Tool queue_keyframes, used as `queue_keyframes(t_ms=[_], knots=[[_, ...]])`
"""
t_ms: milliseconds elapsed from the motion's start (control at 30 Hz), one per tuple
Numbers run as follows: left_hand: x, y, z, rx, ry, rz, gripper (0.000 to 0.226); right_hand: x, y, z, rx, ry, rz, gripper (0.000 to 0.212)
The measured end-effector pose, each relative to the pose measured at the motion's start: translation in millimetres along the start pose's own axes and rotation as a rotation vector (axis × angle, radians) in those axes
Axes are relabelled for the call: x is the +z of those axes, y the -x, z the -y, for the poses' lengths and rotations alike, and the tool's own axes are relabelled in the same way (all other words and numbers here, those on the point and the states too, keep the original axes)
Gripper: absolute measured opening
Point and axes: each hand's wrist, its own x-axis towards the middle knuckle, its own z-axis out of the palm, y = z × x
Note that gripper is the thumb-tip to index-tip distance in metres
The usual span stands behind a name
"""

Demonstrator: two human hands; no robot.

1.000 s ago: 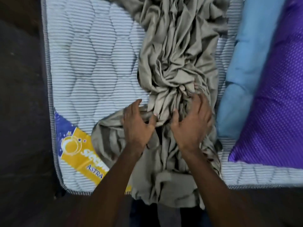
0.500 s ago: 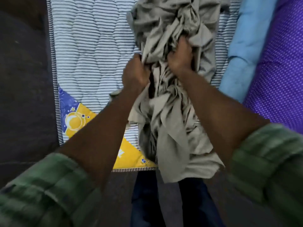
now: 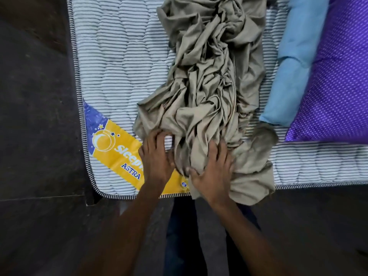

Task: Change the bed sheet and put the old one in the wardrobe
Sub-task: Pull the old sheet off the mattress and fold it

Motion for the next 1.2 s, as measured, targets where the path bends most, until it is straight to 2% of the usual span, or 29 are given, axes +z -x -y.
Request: queue_keyframes(t_ms=[67,133,233,367,433,500,567,667,700,767,900,1067,1200], knots=[[6,0,13,-0.026,-0.092,-0.005,0.069,19,-17,-6,-0.025,0.08,0.048,0.101],[8,-15,23,-0.036,-0.146,-0.03,0.074,29,-48,-5,-0.076,0.116,0.031,0.095],[3,-48,35,-0.032,-0.215,-0.009,0.065,21,-102,1,-0.122,0.13,-0.023,0.088],[-11,-80,39,0.019,-0.23,-0.005,0.043,-8,-146,2,-0.103,0.081,-0.024,0.092],[-14,-86,42,0.078,-0.157,0.042,0.047,-13,-134,8,-0.047,0.139,-0.077,0.093],[-13,-81,45,0.135,-0.03,0.068,0.048,-9,-104,18,-0.048,0.191,-0.215,0.093],[-10,-62,44,0.185,0.089,0.075,0.046,5,-69,25,-0.238,0.16,-0.272,0.087],[-3,-17,37,0.17,0.161,0.151,0.048,36,-33,25,-0.583,0.209,-0.094,0.088],[1,-4,34,0.157,0.143,0.167,0.045,45,-28,24,-0.608,0.195,-0.031,0.084],[-8,24,21,0.147,0.119,0.2,0.039,46,-13,18,-0.54,0.097,-0.043,0.065],[-77,50,-22,0.063,0.185,0.105,0.028,-11,11,21,-0.445,0.021,-0.175,0.033],[-158,113,-61,0.059,0.209,0.021,0.024,-100,84,16,-0.473,-0.125,-0.139,0.01],[-220,143,-81,0.078,0.24,-0.095,0.027,-173,118,32,-0.458,-0.307,-0.172,0.023]])
